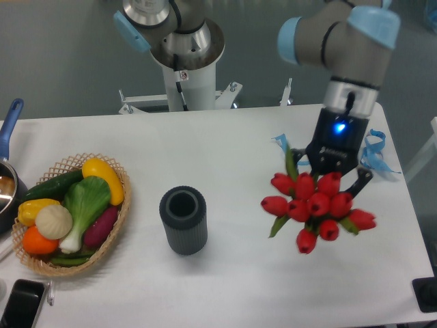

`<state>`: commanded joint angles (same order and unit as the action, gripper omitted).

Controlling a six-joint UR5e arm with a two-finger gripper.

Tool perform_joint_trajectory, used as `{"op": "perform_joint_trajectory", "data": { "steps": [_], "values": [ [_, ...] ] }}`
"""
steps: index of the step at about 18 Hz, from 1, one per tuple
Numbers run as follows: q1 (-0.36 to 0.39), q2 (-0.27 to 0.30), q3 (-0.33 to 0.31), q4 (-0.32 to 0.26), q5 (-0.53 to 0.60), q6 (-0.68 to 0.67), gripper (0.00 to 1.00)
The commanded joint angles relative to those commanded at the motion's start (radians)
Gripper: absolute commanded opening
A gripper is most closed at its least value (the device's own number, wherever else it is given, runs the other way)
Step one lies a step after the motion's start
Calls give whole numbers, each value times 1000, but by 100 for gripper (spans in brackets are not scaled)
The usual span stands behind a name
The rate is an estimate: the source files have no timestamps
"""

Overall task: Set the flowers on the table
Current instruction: 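Lower the held red tulips down onto the table beside the black vase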

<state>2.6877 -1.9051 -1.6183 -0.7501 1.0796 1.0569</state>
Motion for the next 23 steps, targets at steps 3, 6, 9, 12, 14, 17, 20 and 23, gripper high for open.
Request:
{"op": "perform_joint_trajectory", "data": {
  "steps": [3, 6, 9, 12, 14, 17, 20, 23],
  "values": [
    [-20, -14, -2, -3, 101, 57, 43],
    [-51, -32, -9, -5, 212, 98, 40],
    [-87, -72, -5, -5, 330, 123, 40],
    [-118, -126, -5, -3, 391, 126, 40],
    [-124, -152, 6, -5, 393, 124, 40],
    [-141, -202, 14, -2, 398, 123, 40],
    [-146, -236, 32, -2, 396, 124, 40],
    [-149, -256, 49, -2, 395, 121, 40]
  ]
}}
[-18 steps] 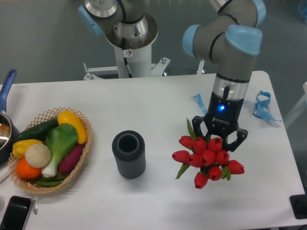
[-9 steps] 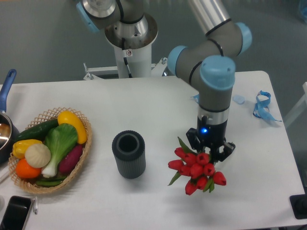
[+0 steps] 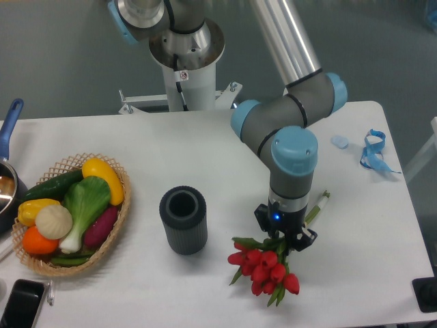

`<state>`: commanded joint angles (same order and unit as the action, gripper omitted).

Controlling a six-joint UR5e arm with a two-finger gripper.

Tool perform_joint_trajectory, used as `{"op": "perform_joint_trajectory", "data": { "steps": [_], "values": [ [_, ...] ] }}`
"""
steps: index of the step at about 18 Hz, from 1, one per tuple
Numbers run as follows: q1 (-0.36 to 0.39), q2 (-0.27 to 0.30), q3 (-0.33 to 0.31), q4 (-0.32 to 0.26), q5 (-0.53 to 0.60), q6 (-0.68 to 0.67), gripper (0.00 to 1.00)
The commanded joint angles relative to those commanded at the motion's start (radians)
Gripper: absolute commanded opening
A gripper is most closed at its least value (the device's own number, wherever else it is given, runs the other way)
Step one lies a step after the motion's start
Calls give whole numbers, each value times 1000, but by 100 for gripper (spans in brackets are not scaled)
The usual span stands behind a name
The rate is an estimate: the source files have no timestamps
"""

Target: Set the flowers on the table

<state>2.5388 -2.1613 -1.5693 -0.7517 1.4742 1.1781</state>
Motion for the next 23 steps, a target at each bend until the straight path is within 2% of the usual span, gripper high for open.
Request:
{"op": "perform_joint_trajectory", "data": {
  "steps": [6, 7, 8, 9, 10, 12, 15, 20, 23],
  "values": [
    [-5, -12, 8, 0, 0, 2, 43],
    [-5, -12, 8, 0, 0, 3, 54],
    [-5, -9, 8, 0, 0, 2, 72],
    [-6, 0, 8, 0, 2, 0, 94],
    [-6, 14, 5, 0, 2, 0, 100],
    [-6, 41, 8, 0, 2, -5, 100],
    [-6, 66, 44, 2, 2, -40, 100],
    [6, 93, 162, -6, 20, -92, 100],
    [24, 112, 230, -34, 93, -77, 100]
  ]
}}
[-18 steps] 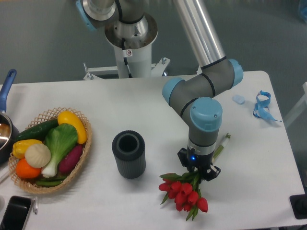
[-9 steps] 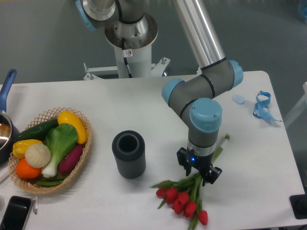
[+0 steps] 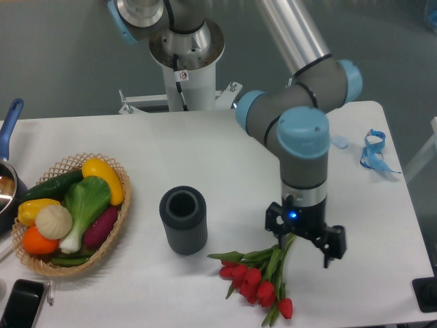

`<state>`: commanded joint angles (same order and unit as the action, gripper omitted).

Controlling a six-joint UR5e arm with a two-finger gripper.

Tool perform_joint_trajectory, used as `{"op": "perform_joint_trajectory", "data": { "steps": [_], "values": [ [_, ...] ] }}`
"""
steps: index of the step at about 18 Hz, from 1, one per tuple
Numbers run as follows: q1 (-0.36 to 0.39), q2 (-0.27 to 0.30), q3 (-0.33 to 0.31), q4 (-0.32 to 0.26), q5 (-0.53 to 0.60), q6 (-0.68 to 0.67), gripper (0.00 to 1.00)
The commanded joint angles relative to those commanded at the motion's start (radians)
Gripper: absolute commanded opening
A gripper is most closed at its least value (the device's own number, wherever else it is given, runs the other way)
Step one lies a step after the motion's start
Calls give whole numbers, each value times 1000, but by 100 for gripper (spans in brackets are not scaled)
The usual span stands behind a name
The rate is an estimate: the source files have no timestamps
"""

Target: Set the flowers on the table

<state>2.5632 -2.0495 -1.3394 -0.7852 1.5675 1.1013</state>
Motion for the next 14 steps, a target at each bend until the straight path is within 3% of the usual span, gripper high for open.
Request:
{"op": "perform_joint_trajectory", "data": {
  "steps": [4, 9, 14],
  "values": [
    [47, 72, 14, -98, 0, 109, 100],
    [97, 143, -23, -210, -7, 270, 100],
    [150, 228, -125, -213, -72, 357, 100]
  ]
}}
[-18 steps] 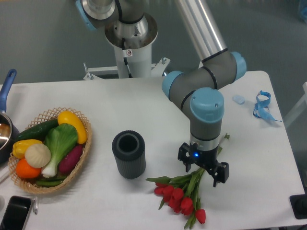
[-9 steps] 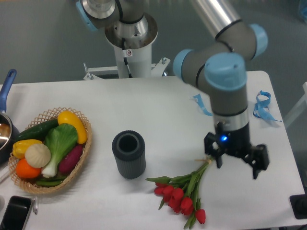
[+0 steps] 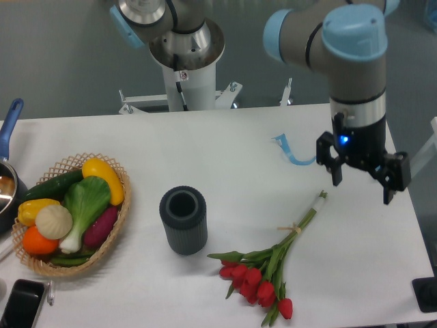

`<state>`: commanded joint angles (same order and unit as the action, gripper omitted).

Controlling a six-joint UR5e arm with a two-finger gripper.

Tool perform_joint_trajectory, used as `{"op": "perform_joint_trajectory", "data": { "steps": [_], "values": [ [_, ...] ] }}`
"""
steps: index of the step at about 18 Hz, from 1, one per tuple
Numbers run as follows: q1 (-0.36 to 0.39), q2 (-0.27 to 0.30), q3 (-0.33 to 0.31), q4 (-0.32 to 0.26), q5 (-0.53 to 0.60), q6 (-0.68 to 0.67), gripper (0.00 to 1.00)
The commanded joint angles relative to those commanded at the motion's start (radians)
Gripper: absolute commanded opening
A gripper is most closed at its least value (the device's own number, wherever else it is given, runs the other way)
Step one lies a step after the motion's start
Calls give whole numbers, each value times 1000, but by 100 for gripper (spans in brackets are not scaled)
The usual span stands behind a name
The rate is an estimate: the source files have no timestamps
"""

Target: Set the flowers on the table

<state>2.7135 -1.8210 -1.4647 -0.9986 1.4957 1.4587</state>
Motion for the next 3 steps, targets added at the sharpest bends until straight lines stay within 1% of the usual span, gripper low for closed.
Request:
{"op": "perform_joint_trajectory", "data": {
  "steps": [3],
  "values": [
    [14, 32, -60, 15, -3, 23, 100]
  ]
}}
